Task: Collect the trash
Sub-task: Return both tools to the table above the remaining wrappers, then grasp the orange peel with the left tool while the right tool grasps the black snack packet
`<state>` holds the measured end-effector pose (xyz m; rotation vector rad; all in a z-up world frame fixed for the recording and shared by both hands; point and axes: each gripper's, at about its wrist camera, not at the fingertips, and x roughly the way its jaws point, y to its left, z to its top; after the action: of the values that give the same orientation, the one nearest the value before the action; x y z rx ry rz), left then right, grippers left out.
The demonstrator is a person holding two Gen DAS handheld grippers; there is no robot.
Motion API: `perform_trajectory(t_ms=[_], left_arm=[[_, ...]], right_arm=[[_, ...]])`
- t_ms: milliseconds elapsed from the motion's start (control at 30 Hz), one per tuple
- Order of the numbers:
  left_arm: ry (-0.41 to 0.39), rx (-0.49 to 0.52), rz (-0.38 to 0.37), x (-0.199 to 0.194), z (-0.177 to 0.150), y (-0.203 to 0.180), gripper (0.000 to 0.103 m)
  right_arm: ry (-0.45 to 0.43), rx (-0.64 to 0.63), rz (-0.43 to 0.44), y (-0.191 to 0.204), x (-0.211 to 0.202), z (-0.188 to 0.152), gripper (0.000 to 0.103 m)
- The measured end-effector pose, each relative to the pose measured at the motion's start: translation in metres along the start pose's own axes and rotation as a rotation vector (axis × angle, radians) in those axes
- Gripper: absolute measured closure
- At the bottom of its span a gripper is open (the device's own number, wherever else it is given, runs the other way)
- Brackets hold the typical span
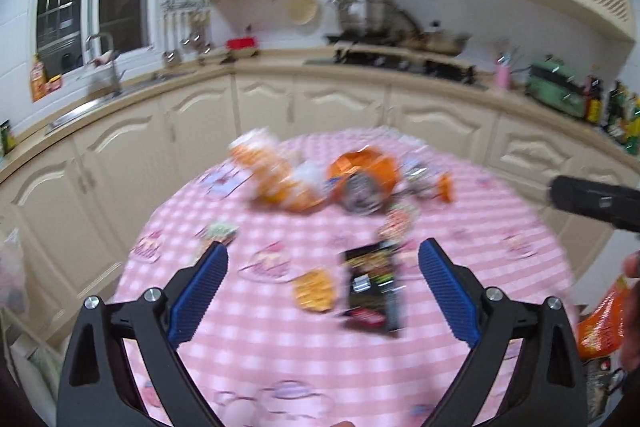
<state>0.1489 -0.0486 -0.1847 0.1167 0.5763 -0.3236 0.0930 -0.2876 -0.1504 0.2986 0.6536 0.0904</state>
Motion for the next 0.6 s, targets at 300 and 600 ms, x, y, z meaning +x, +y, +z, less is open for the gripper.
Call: perform_trajectory(t_ms=[300,600], left_arm=[[0.215,0.039,-0.008,0.072,-0.017,0.021,0.009],[0.304,0.044,-0.065,0.092,-0.022,0.02,0.073]], right_arm=[[0.093,-0.025,-0.001,0.013,0.043,-0.015,0.006],[0.14,-0.038,-0.002,0.017,0.064,-0.022,0.006]])
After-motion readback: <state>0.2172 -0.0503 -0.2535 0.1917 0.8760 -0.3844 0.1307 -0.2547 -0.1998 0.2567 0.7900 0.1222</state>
